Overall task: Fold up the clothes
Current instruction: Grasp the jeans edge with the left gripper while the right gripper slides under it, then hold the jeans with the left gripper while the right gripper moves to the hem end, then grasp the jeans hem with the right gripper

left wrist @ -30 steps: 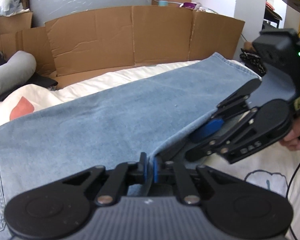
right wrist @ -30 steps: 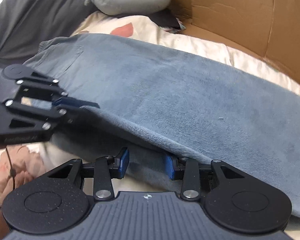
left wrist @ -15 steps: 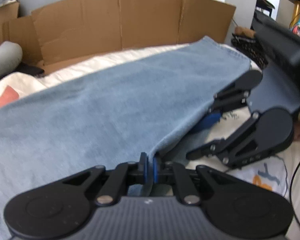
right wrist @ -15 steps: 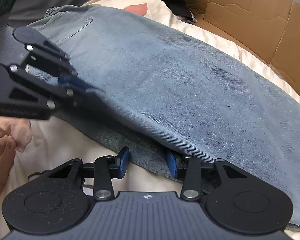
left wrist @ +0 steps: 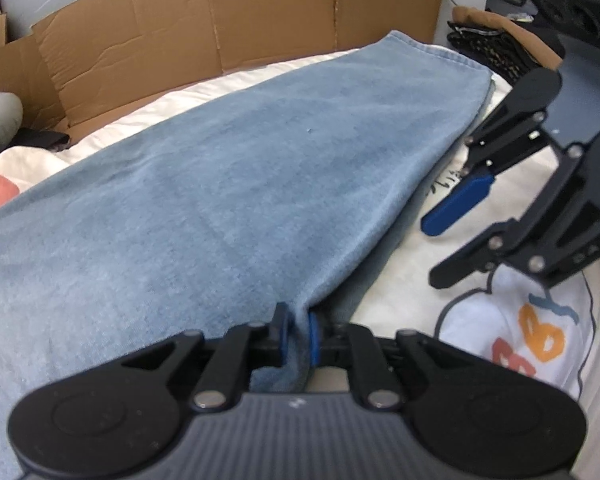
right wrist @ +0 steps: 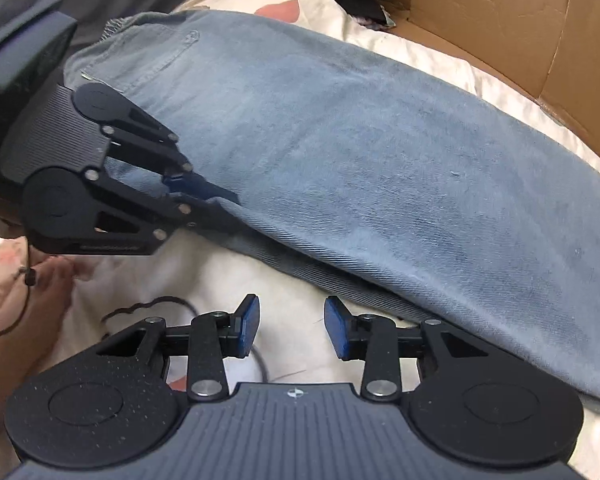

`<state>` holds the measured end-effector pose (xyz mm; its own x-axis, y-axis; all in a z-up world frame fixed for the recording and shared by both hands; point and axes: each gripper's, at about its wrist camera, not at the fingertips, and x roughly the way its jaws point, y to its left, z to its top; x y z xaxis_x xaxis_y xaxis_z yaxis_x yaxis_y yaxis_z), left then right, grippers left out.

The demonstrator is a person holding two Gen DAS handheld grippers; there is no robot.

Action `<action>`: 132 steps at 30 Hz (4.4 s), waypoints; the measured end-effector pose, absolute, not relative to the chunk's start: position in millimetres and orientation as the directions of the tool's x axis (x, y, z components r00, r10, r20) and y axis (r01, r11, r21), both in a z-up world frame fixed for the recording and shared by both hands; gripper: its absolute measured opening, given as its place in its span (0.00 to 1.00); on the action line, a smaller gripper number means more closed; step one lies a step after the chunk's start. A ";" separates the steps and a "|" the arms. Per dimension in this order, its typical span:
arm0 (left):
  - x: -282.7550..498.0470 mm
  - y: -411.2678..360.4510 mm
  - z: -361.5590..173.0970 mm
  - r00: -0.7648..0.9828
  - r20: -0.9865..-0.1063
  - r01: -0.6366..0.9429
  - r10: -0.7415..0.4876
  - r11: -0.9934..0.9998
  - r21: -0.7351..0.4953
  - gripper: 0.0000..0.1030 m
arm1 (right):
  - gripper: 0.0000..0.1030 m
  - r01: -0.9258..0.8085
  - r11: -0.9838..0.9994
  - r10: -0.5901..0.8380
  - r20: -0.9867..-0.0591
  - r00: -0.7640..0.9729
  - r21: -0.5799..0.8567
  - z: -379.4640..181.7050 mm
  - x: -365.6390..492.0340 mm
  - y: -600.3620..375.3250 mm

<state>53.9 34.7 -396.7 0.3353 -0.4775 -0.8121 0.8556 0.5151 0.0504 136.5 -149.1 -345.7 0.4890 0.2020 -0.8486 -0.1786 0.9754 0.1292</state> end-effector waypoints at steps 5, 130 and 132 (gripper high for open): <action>50.2 41.8 -392.7 0.362 -0.817 0.842 -0.450 0.534 0.079 0.47 | 0.42 -0.208 0.969 0.224 -0.825 0.520 0.132 -337.8 135.7 -142.9; 49.5 155.0 -388.3 0.427 -0.889 0.193 -0.164 0.977 -0.087 0.20 | 0.05 0.832 0.405 -0.422 -0.730 0.538 0.379 -384.2 -9.2 -478.1; 50.4 155.3 -388.9 0.425 -0.890 0.191 -0.167 0.977 -0.092 0.20 | 0.08 0.831 0.405 -0.418 -0.732 0.539 0.381 -383.8 -10.4 -477.4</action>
